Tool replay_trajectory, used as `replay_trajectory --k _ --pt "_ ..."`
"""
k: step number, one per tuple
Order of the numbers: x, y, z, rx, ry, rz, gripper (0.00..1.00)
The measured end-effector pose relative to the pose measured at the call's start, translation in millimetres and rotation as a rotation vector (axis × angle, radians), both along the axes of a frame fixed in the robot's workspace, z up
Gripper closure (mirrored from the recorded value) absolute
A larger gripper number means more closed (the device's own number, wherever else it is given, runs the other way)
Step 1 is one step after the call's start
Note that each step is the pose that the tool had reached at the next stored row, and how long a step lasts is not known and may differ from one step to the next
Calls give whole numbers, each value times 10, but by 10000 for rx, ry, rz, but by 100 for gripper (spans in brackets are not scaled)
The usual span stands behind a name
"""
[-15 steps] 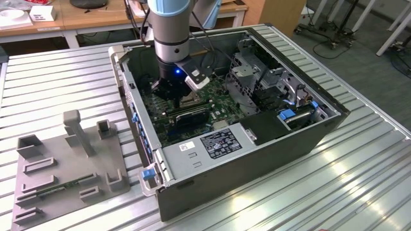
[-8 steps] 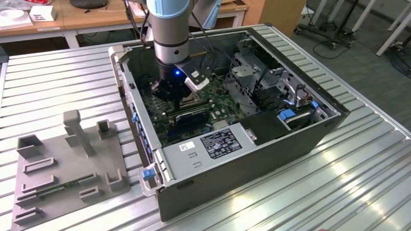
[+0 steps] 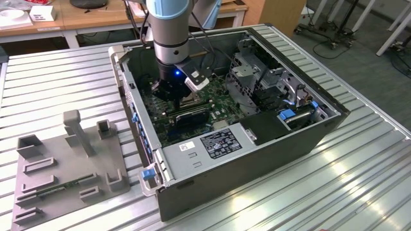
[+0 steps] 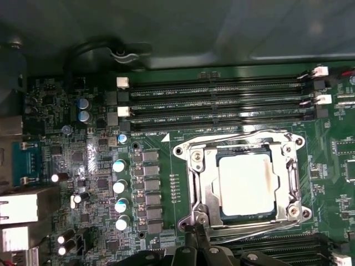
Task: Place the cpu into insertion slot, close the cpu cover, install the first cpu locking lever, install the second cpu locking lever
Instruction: 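Install the second cpu locking lever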
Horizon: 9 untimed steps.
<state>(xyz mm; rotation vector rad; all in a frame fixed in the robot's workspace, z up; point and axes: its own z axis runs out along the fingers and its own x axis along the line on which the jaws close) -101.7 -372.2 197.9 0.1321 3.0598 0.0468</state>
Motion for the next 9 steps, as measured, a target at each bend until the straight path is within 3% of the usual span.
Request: replay_trajectory --k 4,9 --pt "0 3 0 111 -80 0 89" --pt "0 3 0 117 -84 0 89"
